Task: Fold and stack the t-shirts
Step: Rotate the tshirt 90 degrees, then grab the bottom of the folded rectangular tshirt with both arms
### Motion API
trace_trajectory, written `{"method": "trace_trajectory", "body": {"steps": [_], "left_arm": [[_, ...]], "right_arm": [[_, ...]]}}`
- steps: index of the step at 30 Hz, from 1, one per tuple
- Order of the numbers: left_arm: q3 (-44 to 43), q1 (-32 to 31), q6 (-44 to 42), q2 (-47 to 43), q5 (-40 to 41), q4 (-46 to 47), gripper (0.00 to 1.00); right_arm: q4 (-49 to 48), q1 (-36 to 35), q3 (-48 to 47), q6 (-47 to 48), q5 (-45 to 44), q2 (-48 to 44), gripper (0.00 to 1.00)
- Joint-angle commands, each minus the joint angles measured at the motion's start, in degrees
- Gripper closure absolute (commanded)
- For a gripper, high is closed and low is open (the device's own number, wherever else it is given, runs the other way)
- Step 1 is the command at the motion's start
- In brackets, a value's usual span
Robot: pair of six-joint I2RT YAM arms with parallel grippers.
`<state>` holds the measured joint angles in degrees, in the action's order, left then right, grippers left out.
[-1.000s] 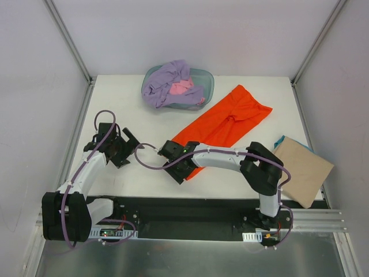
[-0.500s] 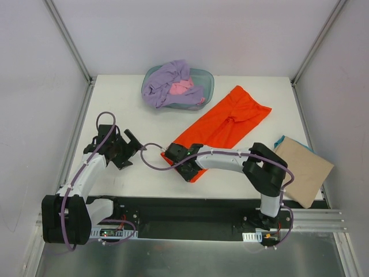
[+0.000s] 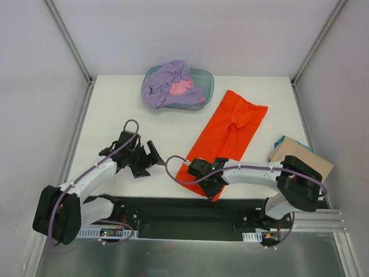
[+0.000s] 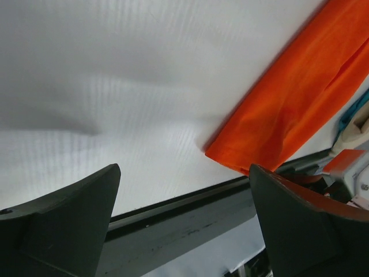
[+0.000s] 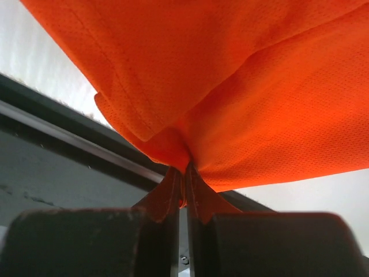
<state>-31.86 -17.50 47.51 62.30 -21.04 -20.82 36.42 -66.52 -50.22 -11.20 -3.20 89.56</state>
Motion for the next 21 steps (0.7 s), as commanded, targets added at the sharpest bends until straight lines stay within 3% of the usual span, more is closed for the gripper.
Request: {"method": "trace_trajectory", "body": {"steps": [1, 11, 16, 21], "left_arm": [[2.8, -6.0, 4.3, 2.1, -4.4, 5.6, 0.06], [4.0, -17.1, 10.8, 13.7, -10.2, 18.4, 0.22], [1.8, -19.7, 11.2, 19.3, -13.1, 20.6, 0.43], [1.6, -21.6, 11.8, 23.5, -13.8, 23.3, 0.56]], "right_arm": [[1.5, -0.8, 4.2, -3.7, 0.9, -5.4, 0.99], [-0.9, -0.9, 7.8, -2.6, 0.8, -8.7, 0.99], [-1.9, -1.2, 8.5, -2.7, -0.5, -9.4, 0.99], [-2.6, -1.3, 9.3, -3.1, -0.1, -10.5, 0.99]]}}
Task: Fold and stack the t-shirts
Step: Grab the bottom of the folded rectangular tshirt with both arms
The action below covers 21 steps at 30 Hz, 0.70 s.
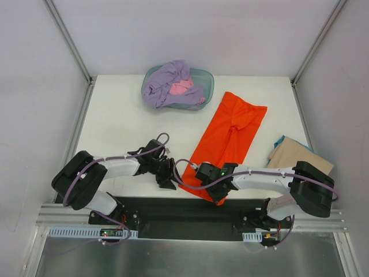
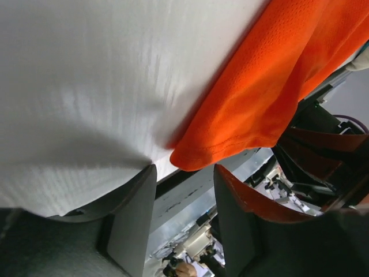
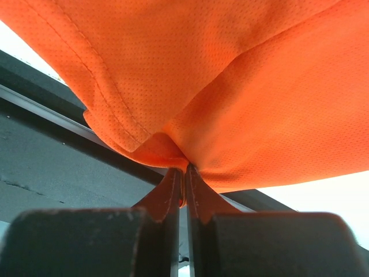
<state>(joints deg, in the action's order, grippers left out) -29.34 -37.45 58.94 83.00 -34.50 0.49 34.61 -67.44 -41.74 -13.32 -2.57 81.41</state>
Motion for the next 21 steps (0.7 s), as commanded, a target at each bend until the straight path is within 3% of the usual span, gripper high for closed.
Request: {"method": "trace_trajectory", "body": {"steps": [1, 4, 8, 21], "left_arm": [[-1.1, -1.7, 0.5, 3.4, -0.5, 2.1, 0.64], [-1.9, -2.5, 0.7, 5.9, -1.4, 3.6, 0.76], [-2.7, -3.3, 0.9, 7.5, -1.3, 3.8, 1.00], [5.1, -4.6, 0.9, -5.4, 3.2, 3.8, 1.00]], "right_arm": [[-0.9, -0.7, 1.0, -1.2, -0.7, -2.5, 0.99], [-1.1, -1.0, 1.1, -1.4, -0.4, -2.7, 1.00], [-0.4, -2.2, 1.1, -2.0, -0.3, -2.9, 0.99], [2.0, -9.6, -1.7, -5.0, -1.7, -2.6, 0.99]]}}
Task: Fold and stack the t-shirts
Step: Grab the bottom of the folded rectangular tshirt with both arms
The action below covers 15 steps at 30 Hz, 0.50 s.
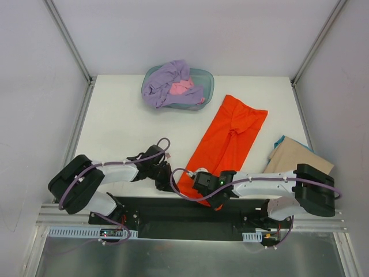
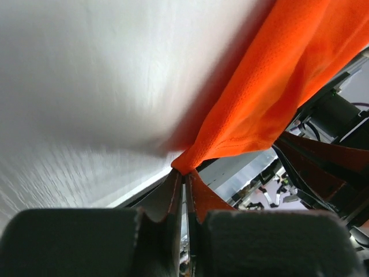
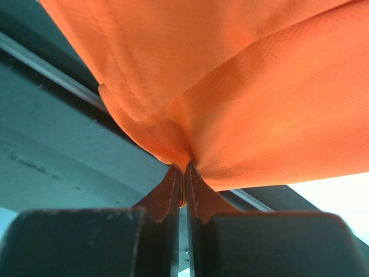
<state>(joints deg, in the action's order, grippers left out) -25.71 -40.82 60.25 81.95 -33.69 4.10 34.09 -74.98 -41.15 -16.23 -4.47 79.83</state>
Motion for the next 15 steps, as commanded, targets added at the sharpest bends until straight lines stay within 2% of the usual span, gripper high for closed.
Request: {"method": "trace_trajectory", "body": {"steps": [1, 9, 15], "left_arm": [[1.5, -1.5, -0.6, -5.7, 2.4, 0.2, 1.00], [-0.9, -1.9, -2.8, -11.4, 5.4, -0.4, 1.00], [-12.4, -1.7, -7.1, -7.5, 5.7, -2.4, 1.00]], "right_arm": [[3.3, -2.5, -3.4, -2.1, 0.0, -0.9, 1.00], [10.0, -3.0, -8.2, -1.6, -6.1, -4.4, 0.99], [20.3, -0.1, -13.5, 0.4, -14.3, -7.9, 0.99]]}}
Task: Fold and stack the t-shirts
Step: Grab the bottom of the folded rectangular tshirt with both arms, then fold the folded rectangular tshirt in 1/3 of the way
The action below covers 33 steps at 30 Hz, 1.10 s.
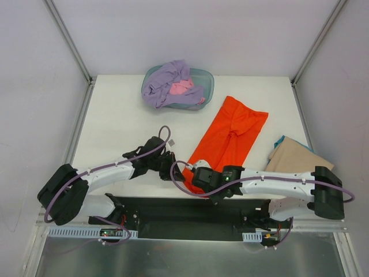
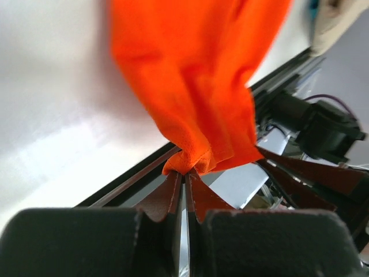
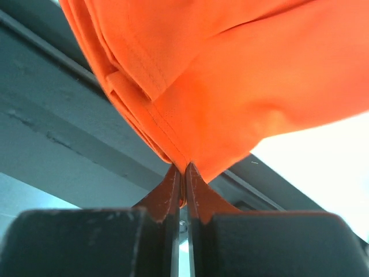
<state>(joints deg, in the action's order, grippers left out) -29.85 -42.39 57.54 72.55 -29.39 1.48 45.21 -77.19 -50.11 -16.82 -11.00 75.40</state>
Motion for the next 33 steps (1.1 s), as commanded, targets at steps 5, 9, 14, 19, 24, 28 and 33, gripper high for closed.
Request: {"method": "trace_trajectory", "body": {"steps": [5, 9, 14, 19, 24, 28, 33], "left_arm": [[-20.2, 0.6, -7.4, 8.1, 3.7, -1.2, 1.00], [-28.7, 2.0, -9.3, 14.6, 4.0, -3.6, 1.00], [-41.8, 2.3, -11.1, 24.4, 5.7, -6.4, 1.00], [-51.2, 3.4, -11.1, 32.1, 6.5, -7.5, 1.00], [-57.3, 4.2, -11.2, 36.9, 5.7, -7.7, 1.00], [-61.4, 5.0, -11.0, 40.2, 6.1, -8.0, 1.00], [-64.7, 5.9, -11.4, 44.1, 6.3, -8.1, 1.00]], "right_arm": [[11.7, 10.5, -4.9, 3.6, -12.2, -8.9, 0.99], [10.3, 19.9, -5.4, 7.4, -11.6, -12.3, 0.97], [7.7, 27.3, -6.0, 12.8, -10.6, -11.0, 0.97], [4.3, 35.6, -7.7, 17.2, -9.4, -9.2, 0.97], [2.6, 42.0, -10.6, 22.4, -6.1, -5.1, 0.97], [1.1, 45.4, -11.9, 24.2, -3.7, -2.5, 0.98], [-1.0, 50.1, -13.4, 25.4, -2.9, 1.5, 0.98]]}}
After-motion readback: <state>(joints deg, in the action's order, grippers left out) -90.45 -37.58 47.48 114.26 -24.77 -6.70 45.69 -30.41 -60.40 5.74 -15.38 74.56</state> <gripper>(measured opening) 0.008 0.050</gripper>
